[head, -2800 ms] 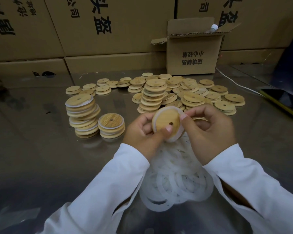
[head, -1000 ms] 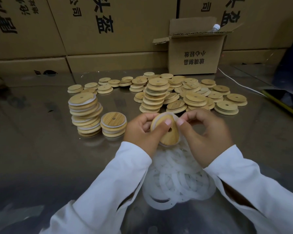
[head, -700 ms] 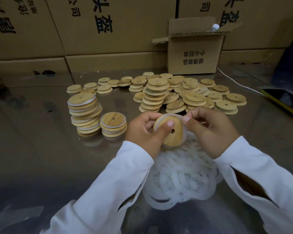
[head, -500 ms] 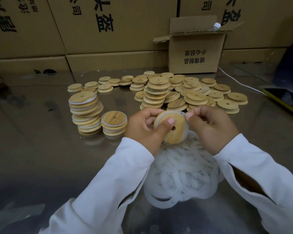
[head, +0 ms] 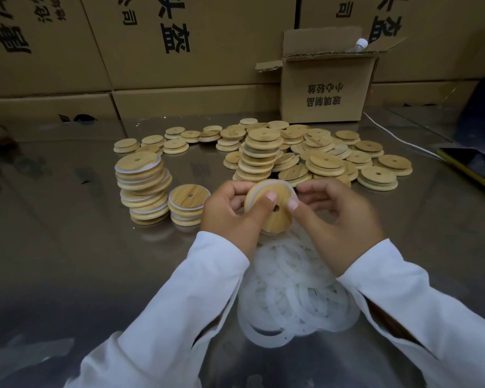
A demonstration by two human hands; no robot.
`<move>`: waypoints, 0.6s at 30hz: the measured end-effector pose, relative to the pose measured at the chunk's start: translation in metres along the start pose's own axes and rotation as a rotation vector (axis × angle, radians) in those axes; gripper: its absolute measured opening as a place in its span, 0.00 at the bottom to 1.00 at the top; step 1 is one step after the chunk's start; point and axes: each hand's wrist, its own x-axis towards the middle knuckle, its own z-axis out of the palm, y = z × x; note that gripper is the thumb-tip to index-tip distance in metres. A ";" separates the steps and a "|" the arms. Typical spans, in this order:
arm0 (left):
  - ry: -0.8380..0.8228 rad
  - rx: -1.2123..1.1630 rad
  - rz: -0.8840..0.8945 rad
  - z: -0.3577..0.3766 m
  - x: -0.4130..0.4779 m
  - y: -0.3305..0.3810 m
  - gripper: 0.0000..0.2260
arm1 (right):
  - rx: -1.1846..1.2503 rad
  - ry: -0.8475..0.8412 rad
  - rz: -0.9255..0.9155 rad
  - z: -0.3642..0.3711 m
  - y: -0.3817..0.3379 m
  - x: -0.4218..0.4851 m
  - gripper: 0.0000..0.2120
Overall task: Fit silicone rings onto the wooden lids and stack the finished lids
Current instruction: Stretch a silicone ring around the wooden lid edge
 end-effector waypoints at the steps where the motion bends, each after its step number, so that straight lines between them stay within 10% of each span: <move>1: 0.003 -0.016 -0.007 0.000 0.000 0.000 0.05 | -0.007 0.010 -0.003 0.000 -0.001 0.000 0.10; 18: -0.035 0.024 0.066 0.001 0.002 0.002 0.06 | -0.023 0.060 0.052 -0.009 0.000 0.008 0.07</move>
